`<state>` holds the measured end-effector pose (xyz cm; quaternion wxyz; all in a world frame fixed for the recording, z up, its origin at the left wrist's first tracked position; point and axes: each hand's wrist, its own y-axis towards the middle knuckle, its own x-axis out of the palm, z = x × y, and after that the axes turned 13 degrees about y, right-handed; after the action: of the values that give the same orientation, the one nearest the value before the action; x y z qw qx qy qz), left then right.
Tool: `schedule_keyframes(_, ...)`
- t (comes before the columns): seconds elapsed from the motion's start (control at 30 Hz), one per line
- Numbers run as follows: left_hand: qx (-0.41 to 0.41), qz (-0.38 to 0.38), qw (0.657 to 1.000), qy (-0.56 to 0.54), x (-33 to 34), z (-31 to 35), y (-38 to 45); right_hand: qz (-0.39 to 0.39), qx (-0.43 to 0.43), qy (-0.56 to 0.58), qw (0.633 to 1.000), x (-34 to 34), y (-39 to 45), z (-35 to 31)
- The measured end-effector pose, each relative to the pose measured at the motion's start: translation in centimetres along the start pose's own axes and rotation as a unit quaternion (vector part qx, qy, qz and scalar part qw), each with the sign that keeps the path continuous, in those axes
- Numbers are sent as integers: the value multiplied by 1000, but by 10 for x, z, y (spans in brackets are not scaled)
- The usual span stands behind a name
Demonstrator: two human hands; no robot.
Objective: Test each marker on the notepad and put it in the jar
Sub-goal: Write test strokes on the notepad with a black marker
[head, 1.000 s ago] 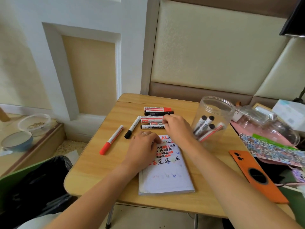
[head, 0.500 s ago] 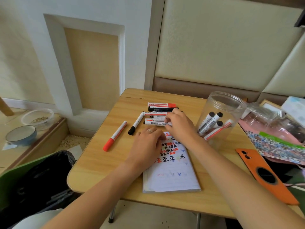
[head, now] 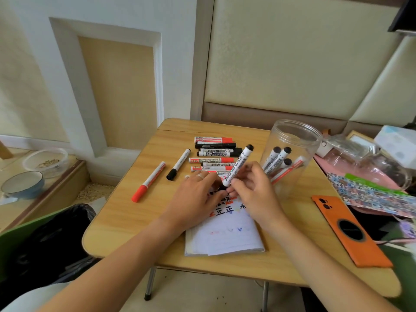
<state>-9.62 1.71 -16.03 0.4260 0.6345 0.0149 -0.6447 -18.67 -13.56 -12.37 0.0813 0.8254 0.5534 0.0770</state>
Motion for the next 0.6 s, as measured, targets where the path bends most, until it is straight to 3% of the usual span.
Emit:
schedule_keyframes(0.23, -3, -20, 1000, 14, 0, 2, 0, 7, -21, 42, 999, -15, -7, -10)
schedule_keyframes(0.33, -9, -30, 999, 14, -1, 4, 0, -24, 2, 67, 997, -25, -11, -19)
schedule_keyframes(0.43, 14, -47, 998, 36, -3, 4, 1, 1, 17, 71, 997, -26, -13, -21)
schedule_keyframes(0.53, 29, -65, 996, 54, -3, 2, 0, 7, 38, 23, 999, -30, -11, -20)
schedule_keyframes(0.6, 26, -60, 997, 48, -3, 1, -1, -34, 67, -49, 996, -35, -9, -20)
